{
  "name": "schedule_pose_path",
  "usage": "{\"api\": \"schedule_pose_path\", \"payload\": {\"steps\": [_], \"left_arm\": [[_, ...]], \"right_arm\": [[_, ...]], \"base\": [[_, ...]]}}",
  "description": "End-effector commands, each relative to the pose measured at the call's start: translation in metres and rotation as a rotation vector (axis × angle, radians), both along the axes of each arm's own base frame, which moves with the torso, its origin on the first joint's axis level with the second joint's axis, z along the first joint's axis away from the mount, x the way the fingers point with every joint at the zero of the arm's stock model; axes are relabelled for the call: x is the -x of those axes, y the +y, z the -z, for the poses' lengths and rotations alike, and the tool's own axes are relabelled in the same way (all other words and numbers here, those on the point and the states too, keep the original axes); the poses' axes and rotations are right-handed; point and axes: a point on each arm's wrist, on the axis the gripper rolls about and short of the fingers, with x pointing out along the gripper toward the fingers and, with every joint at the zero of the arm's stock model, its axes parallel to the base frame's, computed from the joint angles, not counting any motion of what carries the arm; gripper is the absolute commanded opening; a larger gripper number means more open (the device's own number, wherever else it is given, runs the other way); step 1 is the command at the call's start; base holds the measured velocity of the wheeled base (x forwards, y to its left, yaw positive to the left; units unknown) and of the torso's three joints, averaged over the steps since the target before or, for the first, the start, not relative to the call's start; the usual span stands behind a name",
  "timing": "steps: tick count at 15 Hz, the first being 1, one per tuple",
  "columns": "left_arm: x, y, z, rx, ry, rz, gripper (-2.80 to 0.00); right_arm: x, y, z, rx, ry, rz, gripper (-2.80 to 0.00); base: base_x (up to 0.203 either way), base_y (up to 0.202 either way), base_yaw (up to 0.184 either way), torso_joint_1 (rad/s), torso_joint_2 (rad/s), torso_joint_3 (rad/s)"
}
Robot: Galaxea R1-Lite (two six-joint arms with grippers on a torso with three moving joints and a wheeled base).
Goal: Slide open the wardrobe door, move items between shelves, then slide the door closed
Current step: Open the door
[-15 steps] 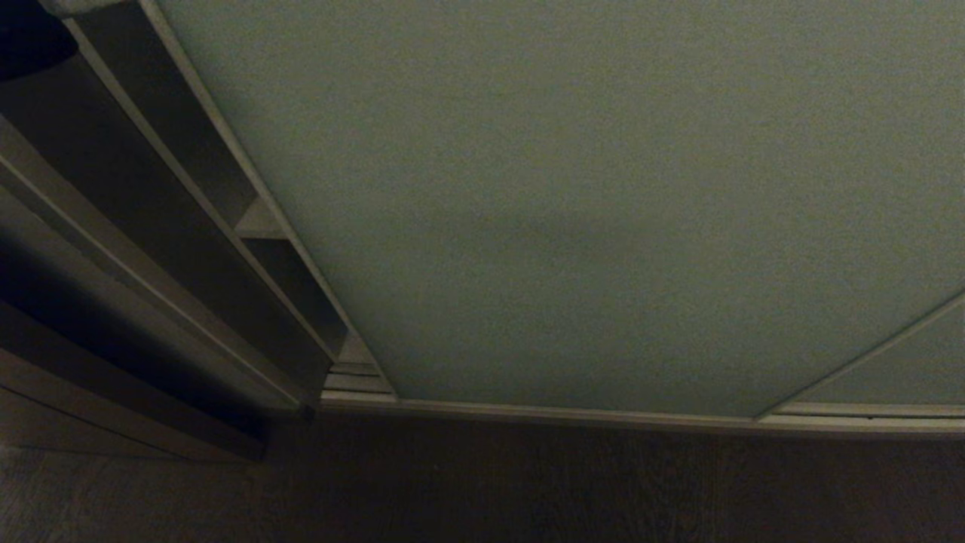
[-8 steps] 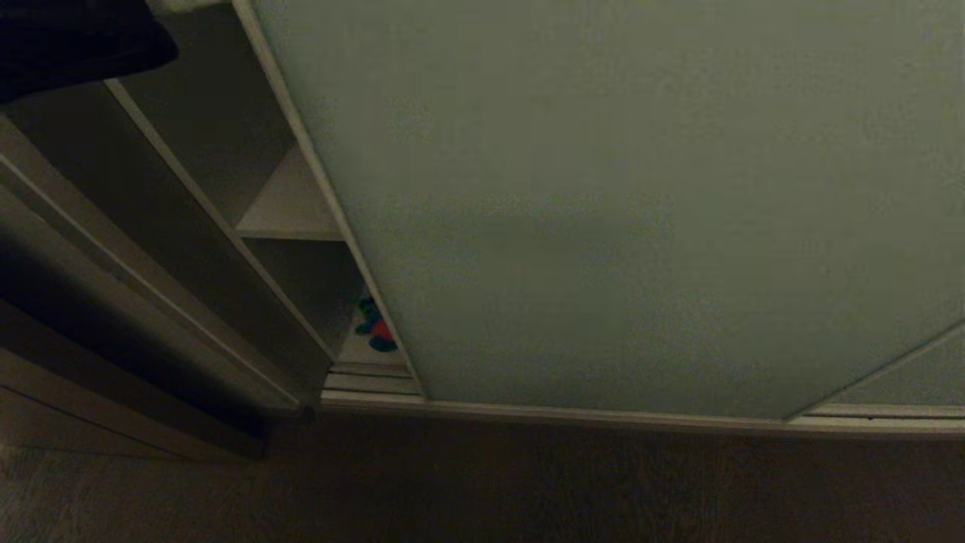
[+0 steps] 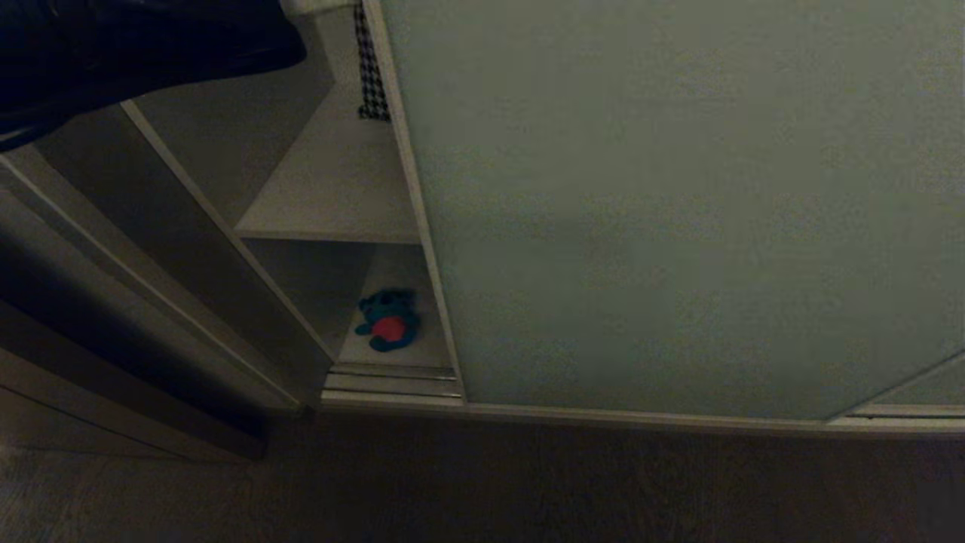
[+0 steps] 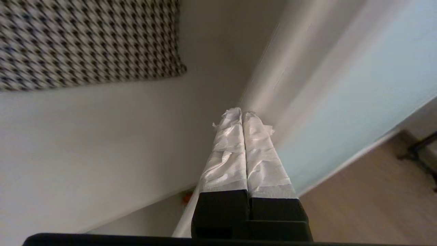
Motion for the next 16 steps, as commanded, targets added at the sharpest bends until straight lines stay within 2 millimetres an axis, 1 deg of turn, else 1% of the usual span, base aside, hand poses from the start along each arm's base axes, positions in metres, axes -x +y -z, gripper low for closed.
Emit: {"api": "schedule_pose_path", "payload": {"steps": [1, 4, 7, 9, 10, 11, 13, 14, 15, 16], "left_arm": [[-0.003, -0.013, 0.000, -0.002, 0.005, 0.048, -2.80], [0.005, -0.022, -0.004, 0.012, -0.002, 0.099, -2.80], [0.023, -0.031, -0.007, 0.047, 0.050, 0.183, -2.80], [0.027, -0.027, -0.006, 0.051, 0.061, 0.169, -2.80], [0.028, -0.023, -0.005, 0.058, 0.063, 0.115, -2.80], [0.022, -0.014, -0.003, 0.062, 0.066, 0.031, -2.80], [0.017, 0.011, 0.000, 0.065, 0.063, -0.149, -2.80], [0.022, 0.028, 0.002, 0.067, 0.057, -0.230, -2.80], [0.030, 0.039, 0.007, 0.063, 0.064, -0.277, -2.80], [0.043, 0.053, 0.012, 0.065, 0.061, -0.338, -2.80]], "right_arm": [[0.000, 0.000, 0.000, 0.001, -0.004, 0.000, -2.80], [0.000, 0.000, 0.000, 0.001, -0.004, 0.000, -2.80], [0.000, 0.000, 0.000, 0.001, -0.004, 0.000, -2.80], [0.000, 0.000, 0.000, 0.001, -0.004, 0.000, -2.80], [0.000, 0.000, 0.000, 0.001, -0.004, 0.000, -2.80], [0.000, 0.000, 0.000, 0.001, -0.004, 0.000, -2.80], [0.000, 0.000, 0.000, 0.001, -0.004, 0.000, -2.80], [0.000, 0.000, 0.000, 0.001, -0.004, 0.000, -2.80], [0.000, 0.000, 0.000, 0.001, -0.004, 0.000, -2.80], [0.000, 0.000, 0.000, 0.001, -0.004, 0.000, -2.80]], "base": [[0.000, 0.000, 0.000, 0.000, 0.00, 0.000], [0.000, 0.000, 0.000, 0.000, 0.00, 0.000], [0.000, 0.000, 0.000, 0.000, 0.00, 0.000], [0.000, 0.000, 0.000, 0.000, 0.00, 0.000], [0.000, 0.000, 0.000, 0.000, 0.00, 0.000], [0.000, 0.000, 0.000, 0.000, 0.00, 0.000], [0.000, 0.000, 0.000, 0.000, 0.00, 0.000], [0.000, 0.000, 0.000, 0.000, 0.00, 0.000], [0.000, 0.000, 0.000, 0.000, 0.00, 0.000], [0.000, 0.000, 0.000, 0.000, 0.00, 0.000]]}}
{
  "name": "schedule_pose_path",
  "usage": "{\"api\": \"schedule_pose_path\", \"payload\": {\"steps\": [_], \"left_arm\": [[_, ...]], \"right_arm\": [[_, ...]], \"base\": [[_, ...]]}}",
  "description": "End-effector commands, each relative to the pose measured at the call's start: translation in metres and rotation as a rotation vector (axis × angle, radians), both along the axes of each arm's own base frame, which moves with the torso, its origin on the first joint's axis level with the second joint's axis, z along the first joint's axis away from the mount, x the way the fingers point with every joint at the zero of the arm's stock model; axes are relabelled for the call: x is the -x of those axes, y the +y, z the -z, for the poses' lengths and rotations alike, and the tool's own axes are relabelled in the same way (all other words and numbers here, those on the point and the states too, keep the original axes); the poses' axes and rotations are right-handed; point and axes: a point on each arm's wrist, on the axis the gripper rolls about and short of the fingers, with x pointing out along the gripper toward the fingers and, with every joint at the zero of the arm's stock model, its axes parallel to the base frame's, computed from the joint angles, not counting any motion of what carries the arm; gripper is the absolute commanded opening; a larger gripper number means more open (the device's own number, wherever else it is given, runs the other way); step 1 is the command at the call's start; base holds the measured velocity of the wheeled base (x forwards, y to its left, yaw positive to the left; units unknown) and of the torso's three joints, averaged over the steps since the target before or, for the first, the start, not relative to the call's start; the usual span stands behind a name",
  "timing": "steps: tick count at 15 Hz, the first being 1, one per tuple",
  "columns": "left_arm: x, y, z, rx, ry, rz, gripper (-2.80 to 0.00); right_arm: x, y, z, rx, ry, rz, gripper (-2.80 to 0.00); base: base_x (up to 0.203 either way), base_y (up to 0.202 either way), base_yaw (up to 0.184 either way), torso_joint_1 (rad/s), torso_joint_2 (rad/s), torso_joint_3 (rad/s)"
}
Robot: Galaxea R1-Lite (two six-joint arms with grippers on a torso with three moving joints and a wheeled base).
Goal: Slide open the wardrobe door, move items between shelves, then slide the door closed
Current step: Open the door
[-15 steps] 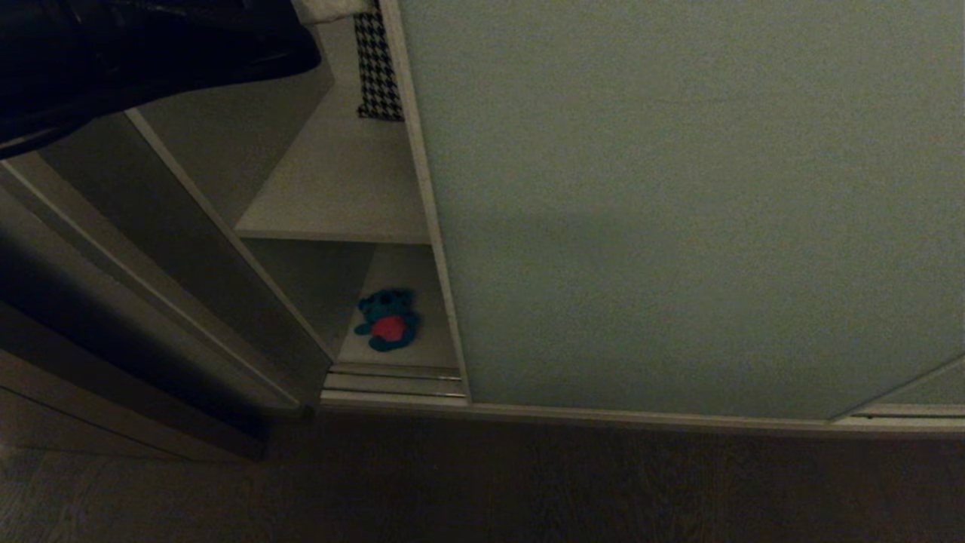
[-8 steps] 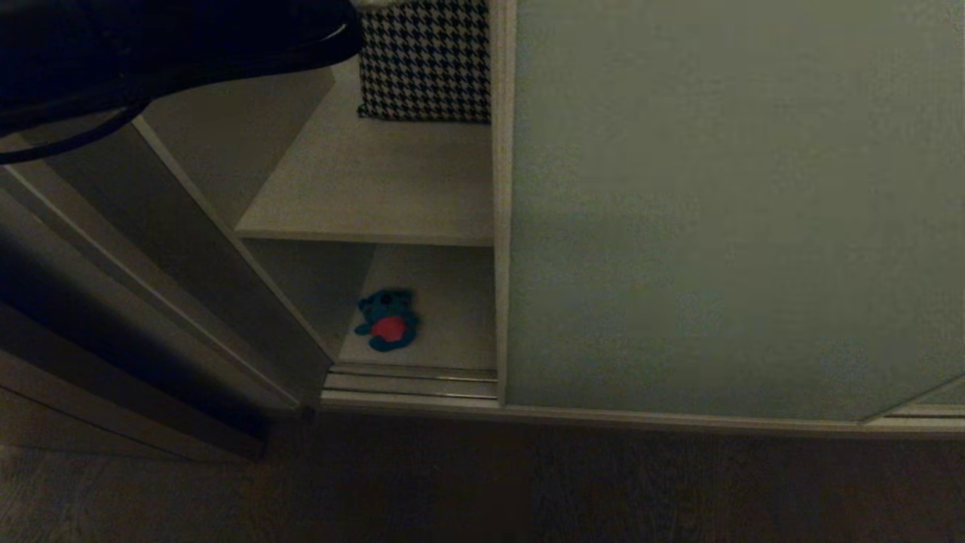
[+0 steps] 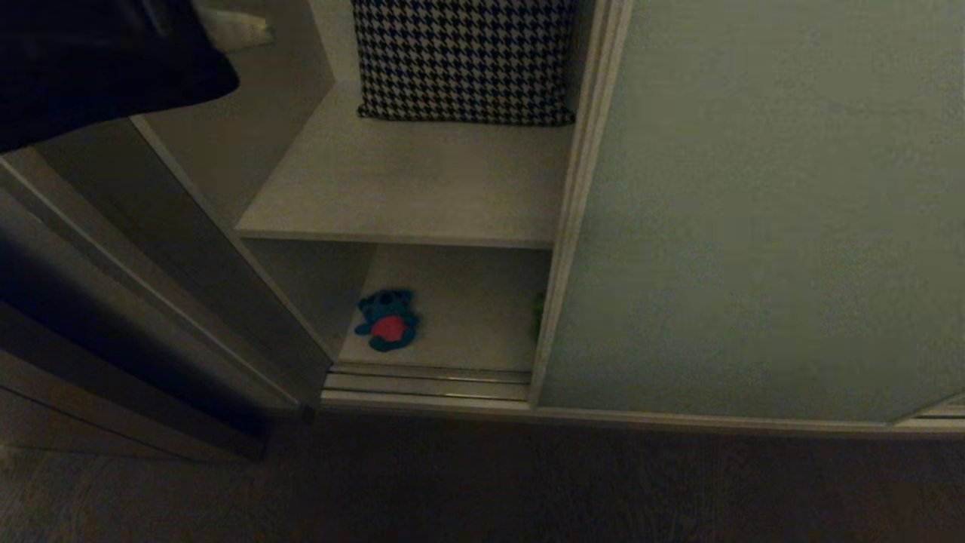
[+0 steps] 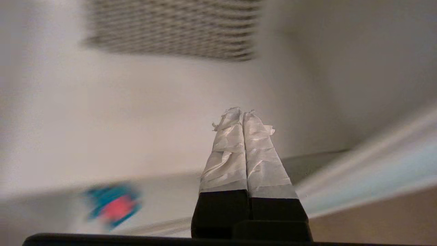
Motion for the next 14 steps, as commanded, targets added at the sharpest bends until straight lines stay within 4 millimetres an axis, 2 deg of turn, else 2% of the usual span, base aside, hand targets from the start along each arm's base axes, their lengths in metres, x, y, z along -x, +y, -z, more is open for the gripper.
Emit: {"api": "schedule_pose_path", "payload": {"steps": [1, 5, 6, 8, 11, 14], "left_arm": [[0.036, 0.027, 0.003, 0.012, -0.031, -0.107, -2.80], [0.114, 0.052, 0.047, -0.011, -0.033, -0.221, -2.80], [0.137, 0.056, 0.064, -0.031, -0.040, -0.238, -2.80], [0.175, 0.061, 0.110, -0.083, -0.022, -0.281, -2.80], [0.209, 0.066, 0.179, -0.125, 0.035, -0.370, -2.80], [0.222, 0.066, 0.235, -0.155, 0.089, -0.426, -2.80]], "right_arm": [[0.000, 0.000, 0.000, 0.001, -0.004, 0.000, -2.80], [0.000, 0.000, 0.000, 0.001, -0.004, 0.000, -2.80], [0.000, 0.000, 0.000, 0.001, -0.004, 0.000, -2.80], [0.000, 0.000, 0.000, 0.001, -0.004, 0.000, -2.80], [0.000, 0.000, 0.000, 0.001, -0.004, 0.000, -2.80], [0.000, 0.000, 0.000, 0.001, -0.004, 0.000, -2.80]], "base": [[0.000, 0.000, 0.000, 0.000, 0.00, 0.000], [0.000, 0.000, 0.000, 0.000, 0.00, 0.000], [0.000, 0.000, 0.000, 0.000, 0.00, 0.000], [0.000, 0.000, 0.000, 0.000, 0.00, 0.000], [0.000, 0.000, 0.000, 0.000, 0.00, 0.000], [0.000, 0.000, 0.000, 0.000, 0.00, 0.000]]}}
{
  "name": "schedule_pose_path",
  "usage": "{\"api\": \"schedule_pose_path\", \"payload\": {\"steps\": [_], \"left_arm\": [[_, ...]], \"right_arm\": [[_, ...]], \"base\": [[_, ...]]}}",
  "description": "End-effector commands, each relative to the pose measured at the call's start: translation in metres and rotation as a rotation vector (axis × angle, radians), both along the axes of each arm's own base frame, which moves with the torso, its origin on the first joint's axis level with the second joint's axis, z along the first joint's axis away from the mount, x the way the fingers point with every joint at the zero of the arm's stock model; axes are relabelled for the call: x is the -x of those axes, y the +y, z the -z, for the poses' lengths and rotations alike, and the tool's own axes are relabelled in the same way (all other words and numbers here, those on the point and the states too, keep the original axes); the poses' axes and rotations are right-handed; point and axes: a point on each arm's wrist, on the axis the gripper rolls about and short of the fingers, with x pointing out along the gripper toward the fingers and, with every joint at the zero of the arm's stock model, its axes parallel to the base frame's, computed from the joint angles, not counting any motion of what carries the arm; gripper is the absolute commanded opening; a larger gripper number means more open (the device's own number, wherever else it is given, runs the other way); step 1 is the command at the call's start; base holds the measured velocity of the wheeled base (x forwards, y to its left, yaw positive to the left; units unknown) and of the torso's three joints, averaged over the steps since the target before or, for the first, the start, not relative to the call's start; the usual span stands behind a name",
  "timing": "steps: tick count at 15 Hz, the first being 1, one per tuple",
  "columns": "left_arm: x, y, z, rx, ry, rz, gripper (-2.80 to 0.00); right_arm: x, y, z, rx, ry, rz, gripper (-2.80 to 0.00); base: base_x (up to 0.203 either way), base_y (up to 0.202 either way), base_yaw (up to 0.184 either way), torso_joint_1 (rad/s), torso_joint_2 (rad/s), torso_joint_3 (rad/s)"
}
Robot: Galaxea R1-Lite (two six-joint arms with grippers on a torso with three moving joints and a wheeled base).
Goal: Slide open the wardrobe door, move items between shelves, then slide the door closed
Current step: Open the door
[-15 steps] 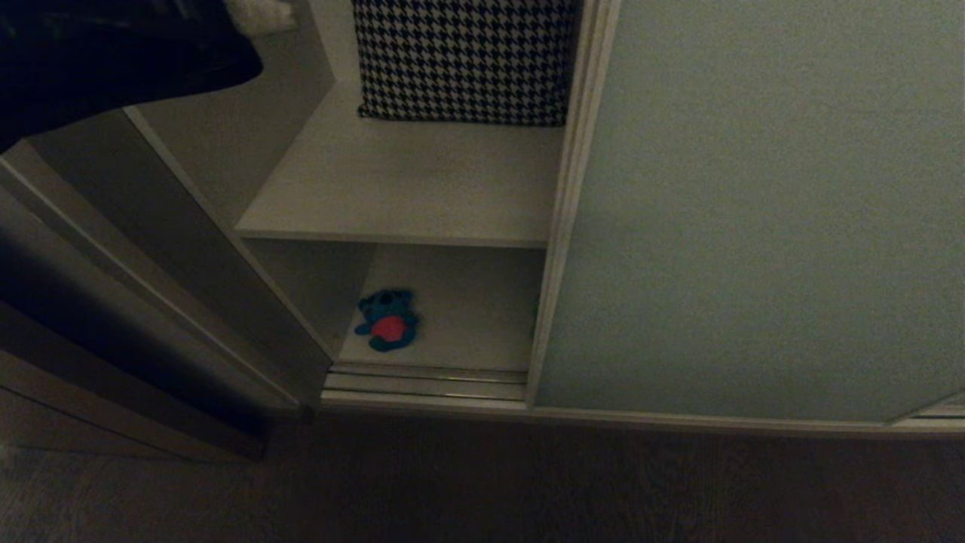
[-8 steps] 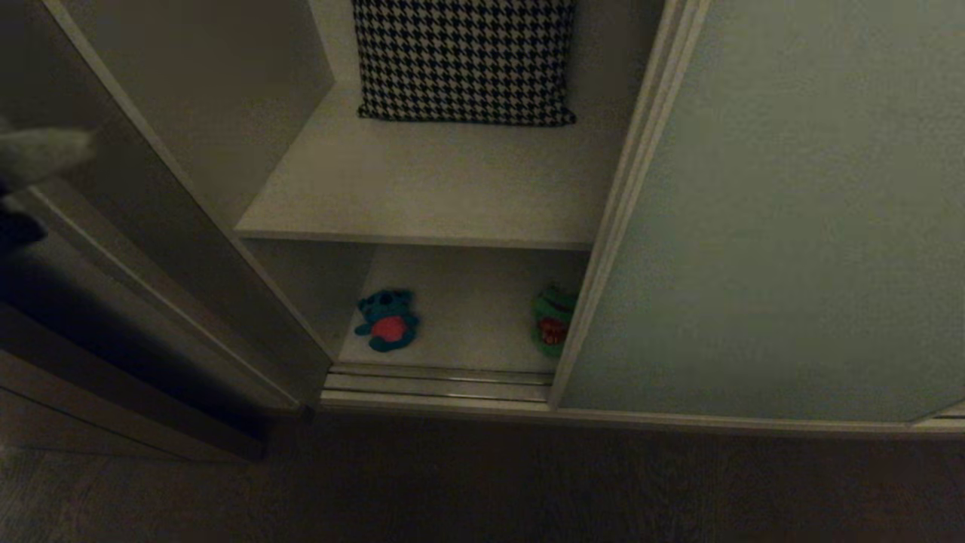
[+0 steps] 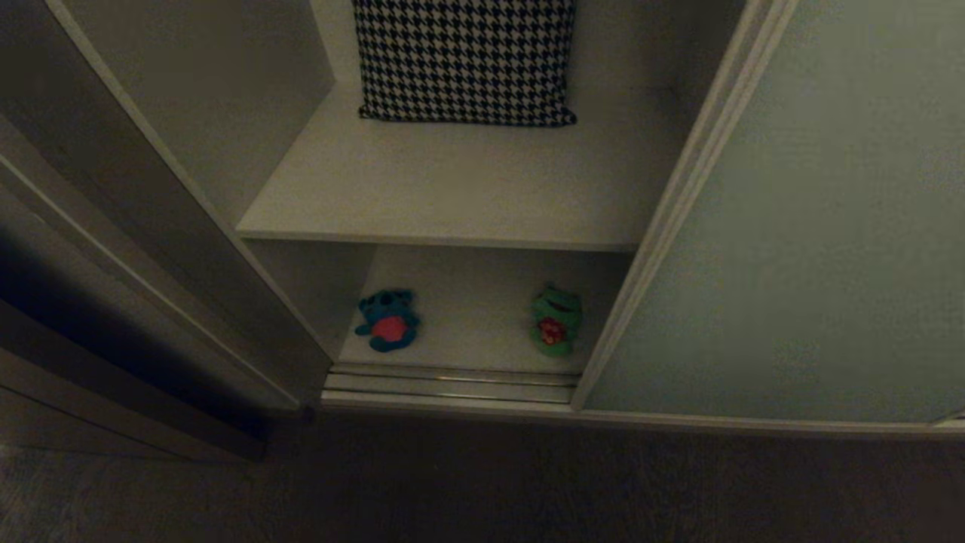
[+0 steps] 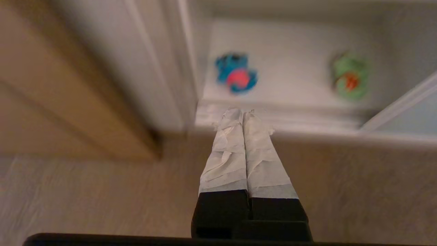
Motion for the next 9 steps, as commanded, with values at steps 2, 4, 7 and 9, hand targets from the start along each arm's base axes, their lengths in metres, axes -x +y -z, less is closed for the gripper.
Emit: {"api": "schedule_pose_path", "payload": {"steps": [2, 4, 7, 9], "left_arm": [[0.019, 0.000, 0.055, -0.018, -0.055, 0.000, -2.80], [0.016, -0.001, 0.086, -0.028, -0.019, 0.030, -2.80], [0.015, -0.001, 0.090, -0.028, -0.015, 0.038, -2.80], [0.014, -0.001, 0.094, -0.027, 0.007, 0.012, -2.80]], "right_arm": [[0.000, 0.000, 0.000, 0.000, -0.003, 0.000, -2.80], [0.000, 0.000, 0.000, 0.000, -0.003, 0.000, -2.80], [0.000, 0.000, 0.000, 0.000, -0.003, 0.000, -2.80], [0.000, 0.000, 0.000, 0.000, -0.003, 0.000, -2.80]], "base": [[0.000, 0.000, 0.000, 0.000, 0.00, 0.000], [0.000, 0.000, 0.000, 0.000, 0.00, 0.000], [0.000, 0.000, 0.000, 0.000, 0.00, 0.000], [0.000, 0.000, 0.000, 0.000, 0.00, 0.000]]}}
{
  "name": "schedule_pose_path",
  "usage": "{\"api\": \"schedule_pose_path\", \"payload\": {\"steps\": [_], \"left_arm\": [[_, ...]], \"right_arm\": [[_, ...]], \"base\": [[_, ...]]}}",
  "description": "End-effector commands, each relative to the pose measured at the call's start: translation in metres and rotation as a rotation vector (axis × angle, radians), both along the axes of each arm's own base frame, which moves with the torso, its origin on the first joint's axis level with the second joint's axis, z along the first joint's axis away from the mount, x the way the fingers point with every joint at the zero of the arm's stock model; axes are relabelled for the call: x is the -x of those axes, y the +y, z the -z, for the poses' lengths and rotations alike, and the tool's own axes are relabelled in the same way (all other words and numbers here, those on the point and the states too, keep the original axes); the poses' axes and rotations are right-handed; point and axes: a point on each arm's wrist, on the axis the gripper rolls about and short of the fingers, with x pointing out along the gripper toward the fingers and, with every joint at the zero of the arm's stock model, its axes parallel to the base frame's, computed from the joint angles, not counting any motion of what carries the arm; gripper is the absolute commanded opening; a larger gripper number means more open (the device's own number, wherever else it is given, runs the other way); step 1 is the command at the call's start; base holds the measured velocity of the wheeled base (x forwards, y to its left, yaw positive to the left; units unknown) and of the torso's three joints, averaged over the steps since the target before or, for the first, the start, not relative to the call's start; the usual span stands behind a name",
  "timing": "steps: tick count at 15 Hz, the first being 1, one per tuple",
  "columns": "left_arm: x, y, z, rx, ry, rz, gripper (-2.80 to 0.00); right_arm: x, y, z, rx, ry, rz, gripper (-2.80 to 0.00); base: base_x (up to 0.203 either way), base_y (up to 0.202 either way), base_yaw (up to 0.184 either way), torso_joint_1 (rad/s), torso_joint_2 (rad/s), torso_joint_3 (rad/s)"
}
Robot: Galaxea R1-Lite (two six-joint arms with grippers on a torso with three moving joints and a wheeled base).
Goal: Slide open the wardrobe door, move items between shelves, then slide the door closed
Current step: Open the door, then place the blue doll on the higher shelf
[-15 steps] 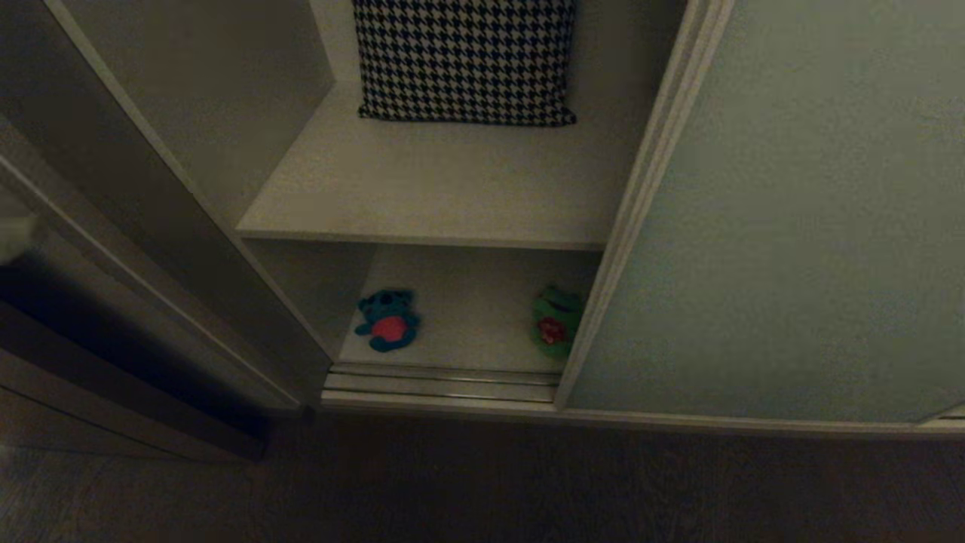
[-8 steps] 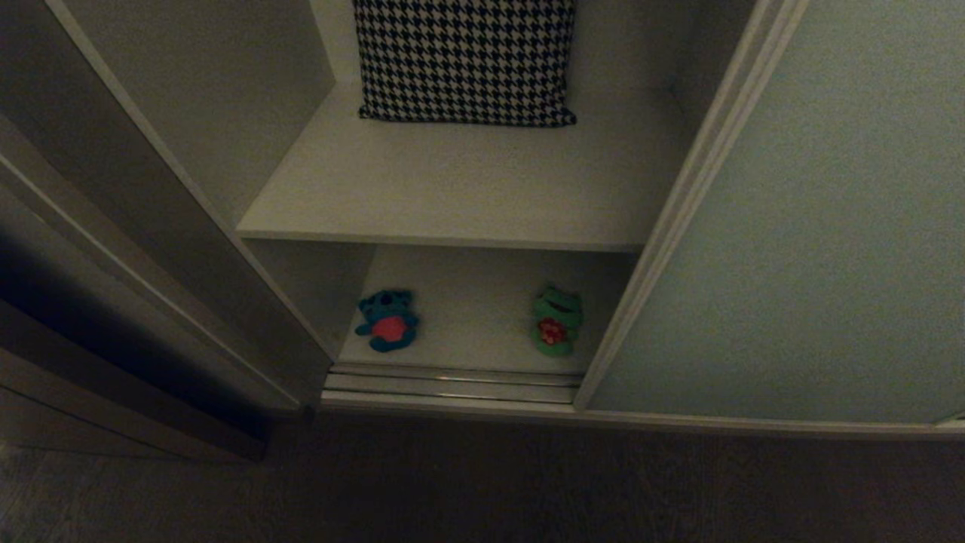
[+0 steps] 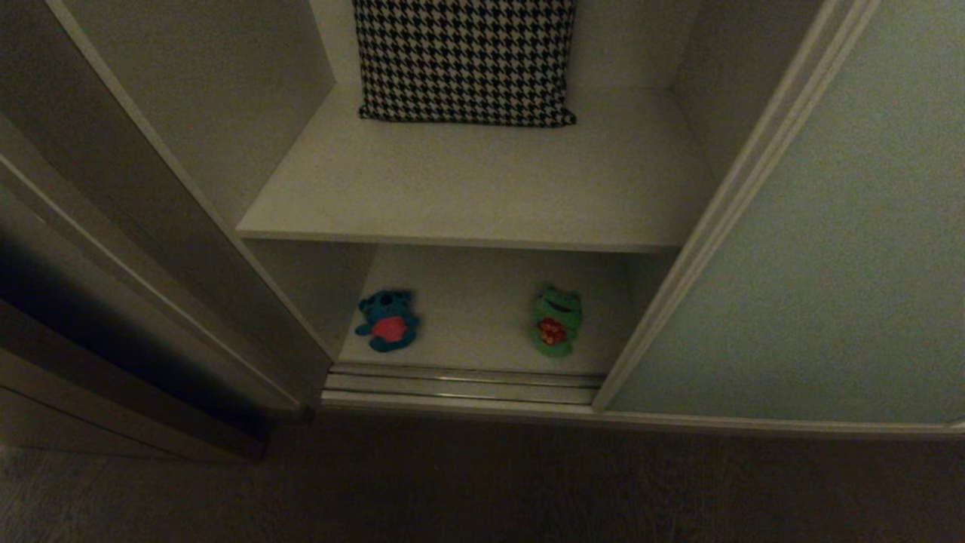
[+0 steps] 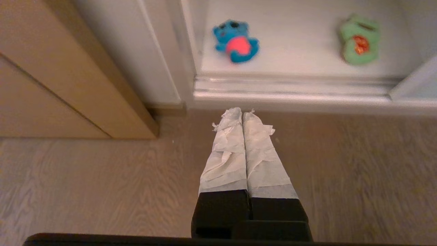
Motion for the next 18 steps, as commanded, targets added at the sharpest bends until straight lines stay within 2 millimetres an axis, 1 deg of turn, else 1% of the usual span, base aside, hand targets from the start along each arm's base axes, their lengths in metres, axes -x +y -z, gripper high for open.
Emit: {"api": "schedule_pose_path", "payload": {"steps": [1, 18], "left_arm": [[-0.0002, 0.0001, 0.0028, 0.000, 0.004, -0.006, -2.80], [-0.0002, 0.0002, 0.0028, 0.014, 0.004, -0.009, -2.80]], "right_arm": [[0.0003, 0.0000, 0.0000, 0.001, -0.004, 0.000, -2.80], [0.0003, 0.0000, 0.0000, 0.001, -0.004, -0.001, -2.80]], "base": [[0.000, 0.000, 0.000, 0.000, 0.00, 0.000], [0.000, 0.000, 0.000, 0.000, 0.00, 0.000]]}}
